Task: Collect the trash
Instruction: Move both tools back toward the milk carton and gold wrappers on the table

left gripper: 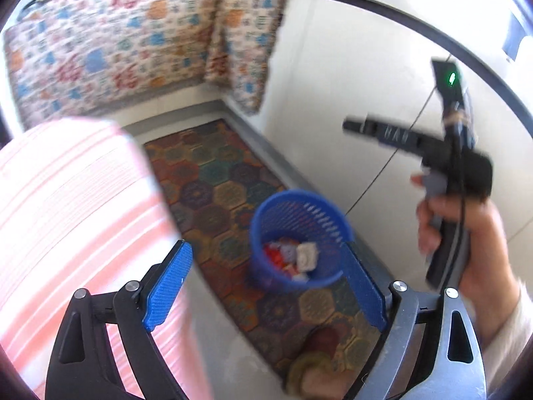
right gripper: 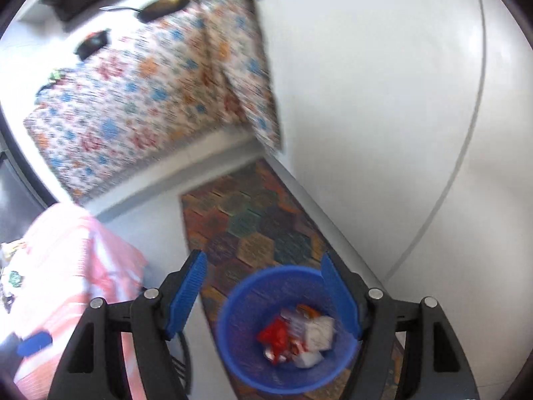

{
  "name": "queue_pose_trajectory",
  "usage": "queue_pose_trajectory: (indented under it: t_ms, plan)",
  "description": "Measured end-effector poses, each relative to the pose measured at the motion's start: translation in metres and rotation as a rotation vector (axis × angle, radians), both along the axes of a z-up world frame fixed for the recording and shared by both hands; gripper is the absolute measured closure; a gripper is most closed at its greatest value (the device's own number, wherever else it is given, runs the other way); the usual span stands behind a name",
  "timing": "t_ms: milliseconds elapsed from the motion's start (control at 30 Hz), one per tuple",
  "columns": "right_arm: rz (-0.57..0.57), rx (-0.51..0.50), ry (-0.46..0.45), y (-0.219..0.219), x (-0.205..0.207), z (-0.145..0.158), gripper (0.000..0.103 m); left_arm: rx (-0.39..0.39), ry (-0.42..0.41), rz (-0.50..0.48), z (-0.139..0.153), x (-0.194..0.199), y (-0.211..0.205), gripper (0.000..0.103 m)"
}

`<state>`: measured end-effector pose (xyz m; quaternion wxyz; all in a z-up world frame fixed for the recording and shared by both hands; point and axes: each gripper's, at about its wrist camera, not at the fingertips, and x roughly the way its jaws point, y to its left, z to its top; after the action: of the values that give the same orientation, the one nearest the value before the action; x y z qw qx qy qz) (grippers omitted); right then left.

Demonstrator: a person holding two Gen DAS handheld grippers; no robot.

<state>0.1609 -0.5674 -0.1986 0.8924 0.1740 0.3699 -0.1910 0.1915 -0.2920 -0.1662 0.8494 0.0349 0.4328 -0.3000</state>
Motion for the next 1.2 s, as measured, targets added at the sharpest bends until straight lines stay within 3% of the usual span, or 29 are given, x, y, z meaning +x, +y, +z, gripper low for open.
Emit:
queue_pose_trajectory:
  t_ms: [100,233,400,567,700,833,1033,1200]
  plan:
    - [0.085,0.003,-0.058,0.050,0.005,0.019,0.030,0.021,0.018,0.106,-0.008,-0.013,0.062,0.012]
    - [0.255,-0.017,-0.088,0.137,0.020,0.032,0.030,0.105,0.031,0.270,-0.033,-0.016,0.143,0.012]
    - [0.498,-0.074,-0.052,0.261,0.041,0.017,0.030,0.195,0.020,0.428,-0.053,-0.012,0.230,0.012]
    - [0.670,-0.113,0.029,0.355,0.048,-0.008,0.030,0.212,0.027,0.552,-0.066,0.003,0.292,0.012]
    - [0.725,-0.145,0.080,0.393,0.059,-0.024,0.030,0.208,0.006,0.600,-0.069,0.018,0.320,0.011]
    - [0.741,-0.159,0.117,0.415,0.064,-0.038,0.030,0.207,0.001,0.629,-0.075,0.030,0.334,0.003]
    - [0.749,-0.157,0.111,0.423,0.068,-0.044,0.029,0.212,0.008,0.613,-0.078,0.042,0.345,0.000]
    - [0.748,-0.147,0.110,0.421,0.070,-0.045,0.028,0.213,0.008,0.621,-0.077,0.036,0.380,0.000]
